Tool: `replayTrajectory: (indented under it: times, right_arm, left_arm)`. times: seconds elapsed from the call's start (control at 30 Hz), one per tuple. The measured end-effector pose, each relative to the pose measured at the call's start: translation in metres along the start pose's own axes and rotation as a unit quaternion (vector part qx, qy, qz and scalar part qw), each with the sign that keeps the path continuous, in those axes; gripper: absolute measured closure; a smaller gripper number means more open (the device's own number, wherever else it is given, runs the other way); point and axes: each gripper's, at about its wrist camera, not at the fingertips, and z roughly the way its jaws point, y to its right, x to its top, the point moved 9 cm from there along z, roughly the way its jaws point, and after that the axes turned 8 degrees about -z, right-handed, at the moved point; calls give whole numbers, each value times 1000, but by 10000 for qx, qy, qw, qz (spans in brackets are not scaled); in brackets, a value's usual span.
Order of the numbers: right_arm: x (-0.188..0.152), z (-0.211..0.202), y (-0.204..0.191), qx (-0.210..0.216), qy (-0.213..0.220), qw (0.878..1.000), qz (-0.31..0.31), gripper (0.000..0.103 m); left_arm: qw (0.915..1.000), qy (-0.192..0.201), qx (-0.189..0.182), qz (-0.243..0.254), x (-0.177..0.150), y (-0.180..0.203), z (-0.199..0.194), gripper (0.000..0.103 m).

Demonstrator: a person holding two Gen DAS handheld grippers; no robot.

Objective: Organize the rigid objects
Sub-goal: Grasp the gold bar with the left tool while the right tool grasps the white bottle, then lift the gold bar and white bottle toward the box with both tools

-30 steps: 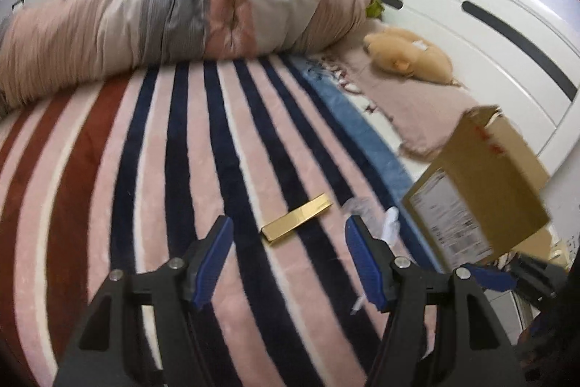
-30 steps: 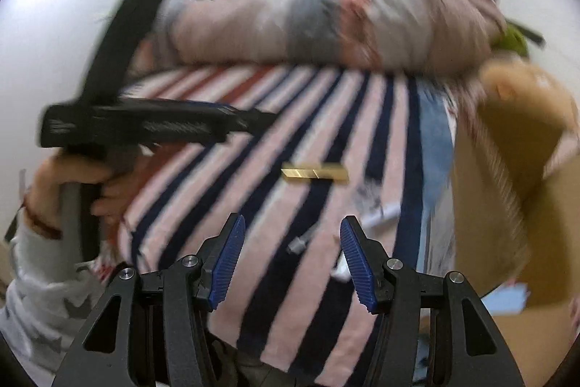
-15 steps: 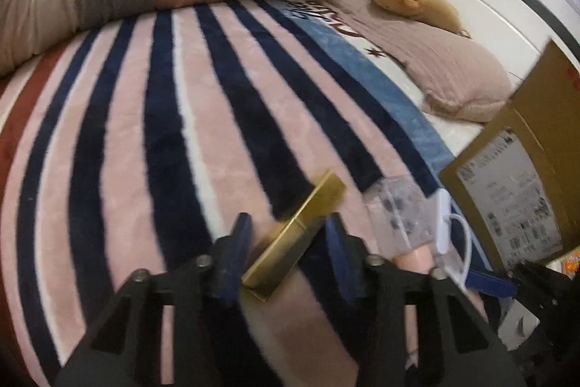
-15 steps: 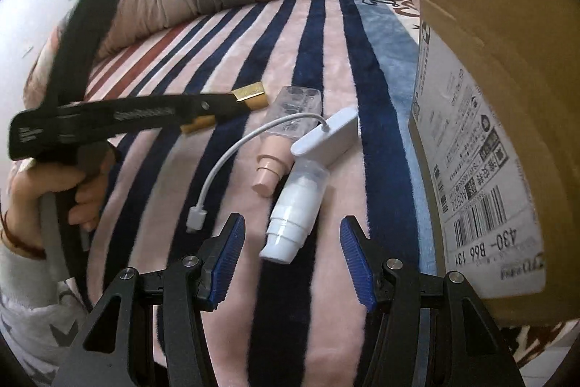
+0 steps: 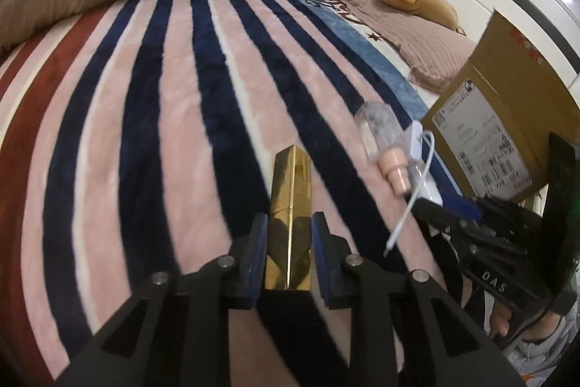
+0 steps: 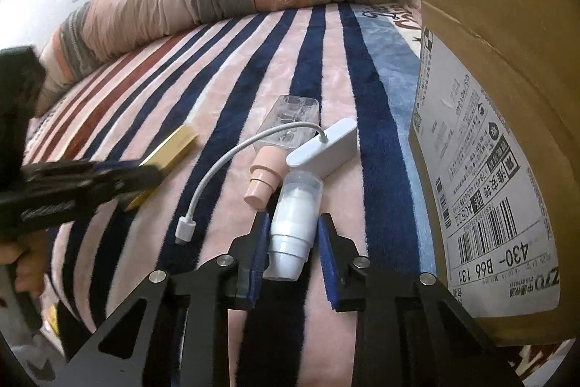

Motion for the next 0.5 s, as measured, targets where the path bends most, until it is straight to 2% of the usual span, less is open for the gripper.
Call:
replayTrajectory:
  times: [0.17,0.43,0.5]
  right_arm:
    - [-11,-13,-9,137,-38,9999,-95,81]
    - [-11,-5,-7,4,28,9999,-102,80]
    - [-7,-3,-8,-31,53,9998,-162,81]
  left_arm:
    - [9997,55,254,20,-4,2,6,80]
    - [9986,327,361,-209,5,-2,17,80]
    - [9979,362,475,-238,8,-3,19,84]
